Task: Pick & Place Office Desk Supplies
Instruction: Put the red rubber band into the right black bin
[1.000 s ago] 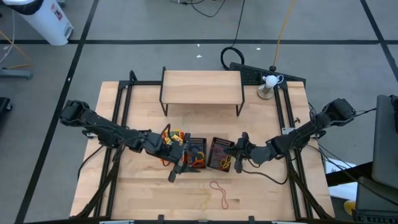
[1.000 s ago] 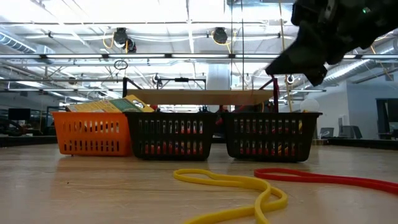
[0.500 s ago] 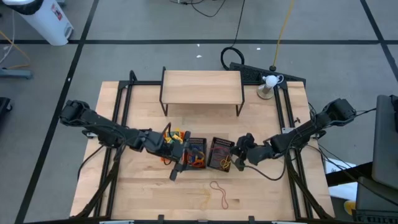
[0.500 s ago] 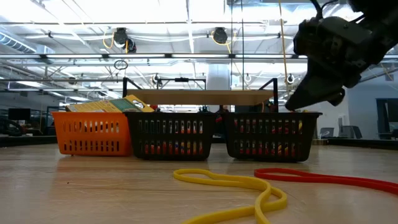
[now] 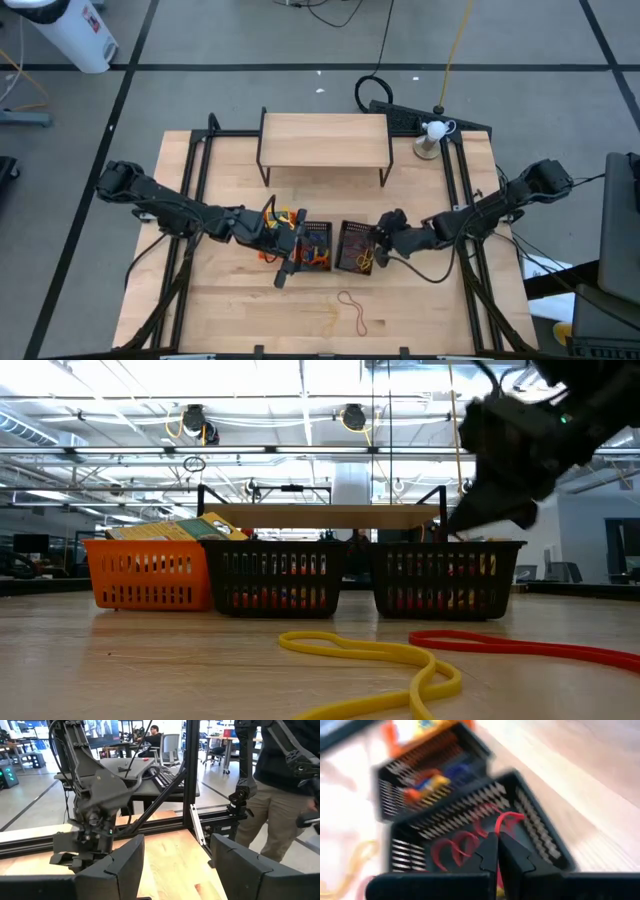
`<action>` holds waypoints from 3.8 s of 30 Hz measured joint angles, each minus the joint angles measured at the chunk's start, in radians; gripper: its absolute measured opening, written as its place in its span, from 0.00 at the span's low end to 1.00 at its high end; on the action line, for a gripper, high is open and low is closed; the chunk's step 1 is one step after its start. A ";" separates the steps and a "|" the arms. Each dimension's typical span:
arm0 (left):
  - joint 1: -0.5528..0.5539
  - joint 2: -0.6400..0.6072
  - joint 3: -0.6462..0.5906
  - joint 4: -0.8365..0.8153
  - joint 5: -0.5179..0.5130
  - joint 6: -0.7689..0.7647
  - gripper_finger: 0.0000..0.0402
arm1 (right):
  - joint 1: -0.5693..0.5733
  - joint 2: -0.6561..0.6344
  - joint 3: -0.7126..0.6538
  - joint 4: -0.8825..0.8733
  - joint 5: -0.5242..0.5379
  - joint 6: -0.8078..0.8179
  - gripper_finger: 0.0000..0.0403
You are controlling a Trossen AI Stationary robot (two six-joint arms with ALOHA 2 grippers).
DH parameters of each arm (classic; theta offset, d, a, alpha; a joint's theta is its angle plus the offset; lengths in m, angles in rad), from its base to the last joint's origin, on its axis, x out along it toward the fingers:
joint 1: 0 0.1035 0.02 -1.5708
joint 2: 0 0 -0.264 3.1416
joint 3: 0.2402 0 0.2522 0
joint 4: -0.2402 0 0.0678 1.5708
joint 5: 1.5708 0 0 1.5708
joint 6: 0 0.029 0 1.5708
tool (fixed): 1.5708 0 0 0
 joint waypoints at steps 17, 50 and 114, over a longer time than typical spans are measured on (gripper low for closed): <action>-0.002 0.000 0.000 0.007 0.009 -0.002 0.56 | -0.005 0.000 0.000 0.231 -0.121 -0.172 0.33; -0.367 0.002 0.000 -0.357 -0.572 -0.132 0.56 | 0.442 0.350 0.292 0.309 0.149 -0.295 0.43; -0.368 0.002 0.000 -0.389 -0.577 0.010 0.56 | 0.384 0.701 0.535 -0.293 -0.124 0.475 0.33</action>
